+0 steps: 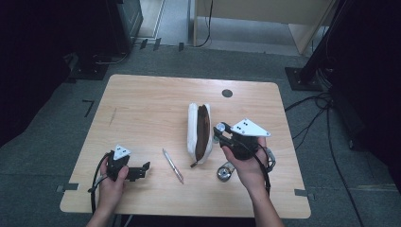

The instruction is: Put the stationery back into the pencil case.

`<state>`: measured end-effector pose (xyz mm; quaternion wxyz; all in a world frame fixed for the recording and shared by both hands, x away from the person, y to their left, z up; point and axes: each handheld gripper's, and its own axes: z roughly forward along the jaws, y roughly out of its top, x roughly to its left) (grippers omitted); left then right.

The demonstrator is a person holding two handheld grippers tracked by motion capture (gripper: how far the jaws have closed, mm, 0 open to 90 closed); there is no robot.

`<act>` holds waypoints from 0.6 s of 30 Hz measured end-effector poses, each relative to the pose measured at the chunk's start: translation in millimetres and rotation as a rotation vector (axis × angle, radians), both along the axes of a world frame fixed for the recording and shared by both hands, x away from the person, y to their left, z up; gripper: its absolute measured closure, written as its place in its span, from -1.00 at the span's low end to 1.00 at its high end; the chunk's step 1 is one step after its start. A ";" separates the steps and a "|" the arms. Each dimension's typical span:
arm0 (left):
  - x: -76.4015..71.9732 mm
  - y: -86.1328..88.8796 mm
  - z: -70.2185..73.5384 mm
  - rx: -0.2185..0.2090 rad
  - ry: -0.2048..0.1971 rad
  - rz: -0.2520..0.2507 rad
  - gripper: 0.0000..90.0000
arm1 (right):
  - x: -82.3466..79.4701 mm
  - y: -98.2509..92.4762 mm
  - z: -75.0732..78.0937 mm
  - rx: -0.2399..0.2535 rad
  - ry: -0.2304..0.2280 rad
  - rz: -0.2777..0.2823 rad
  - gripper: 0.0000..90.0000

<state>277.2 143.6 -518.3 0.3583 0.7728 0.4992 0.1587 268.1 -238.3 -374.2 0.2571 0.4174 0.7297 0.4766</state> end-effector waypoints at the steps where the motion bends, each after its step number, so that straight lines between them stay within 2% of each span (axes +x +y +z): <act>1: 0.0 -0.2 -0.1 -0.003 -0.001 0.002 -0.99 | -0.6 1.5 2.6 0.004 -0.006 0.006 0.47; 2: 0.0 0.0 0.0 -0.002 0.000 -0.001 -0.99 | -1.1 4.7 7.4 0.009 -0.018 0.024 0.47; 8: 0.2 0.4 0.0 -0.001 -0.002 -0.004 -0.99 | -0.3 14.7 12.3 0.013 -0.023 0.058 0.47; 18: 0.0 0.4 0.0 -0.007 0.001 -0.003 -0.99 | 5.9 28.0 2.1 0.013 0.009 0.101 0.47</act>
